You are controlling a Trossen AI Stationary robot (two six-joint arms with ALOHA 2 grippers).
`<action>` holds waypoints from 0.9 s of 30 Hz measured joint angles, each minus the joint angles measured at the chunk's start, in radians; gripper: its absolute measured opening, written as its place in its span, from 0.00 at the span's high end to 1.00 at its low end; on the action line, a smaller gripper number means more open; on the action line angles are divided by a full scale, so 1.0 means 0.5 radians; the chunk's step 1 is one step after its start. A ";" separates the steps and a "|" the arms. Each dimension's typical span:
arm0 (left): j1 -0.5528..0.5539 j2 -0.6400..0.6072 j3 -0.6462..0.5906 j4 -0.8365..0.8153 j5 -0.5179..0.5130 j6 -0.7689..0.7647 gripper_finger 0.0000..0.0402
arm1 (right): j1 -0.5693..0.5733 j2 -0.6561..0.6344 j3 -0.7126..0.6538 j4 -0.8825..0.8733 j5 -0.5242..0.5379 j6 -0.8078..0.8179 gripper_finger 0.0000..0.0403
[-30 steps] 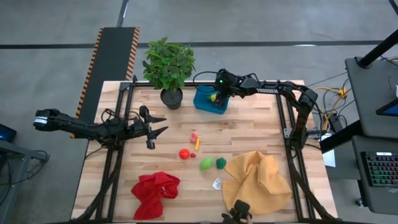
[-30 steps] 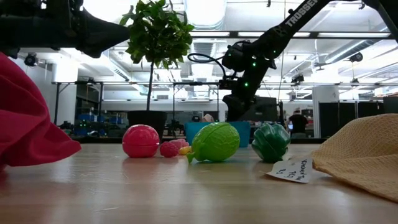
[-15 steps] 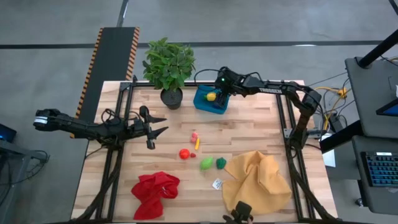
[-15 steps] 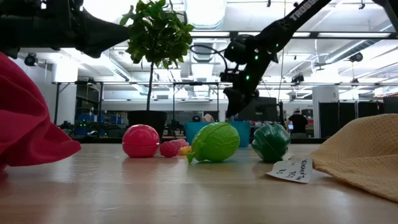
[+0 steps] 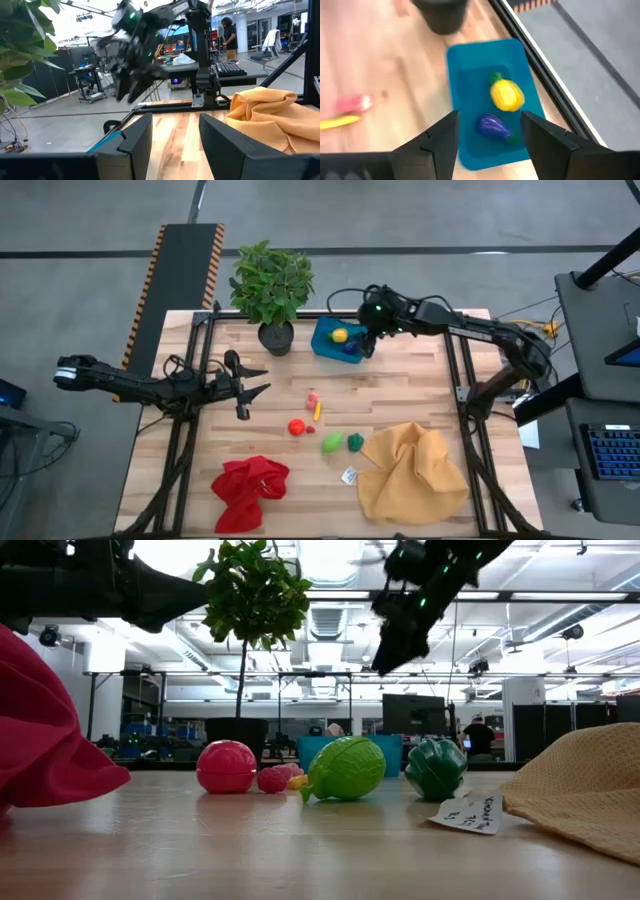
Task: Pick and placing Produce into tupperware
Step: Put the green bell pepper into the blue bin
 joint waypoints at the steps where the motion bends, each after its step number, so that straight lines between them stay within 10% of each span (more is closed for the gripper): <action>1: 0.000 0.000 0.000 -0.001 0.001 0.001 0.63 | 0.031 -0.047 -0.009 -0.001 0.000 0.000 0.50; 27: 0.000 0.008 0.000 0.002 0.001 0.003 0.63 | 1.027 -0.745 -0.502 -0.034 -0.124 0.266 0.50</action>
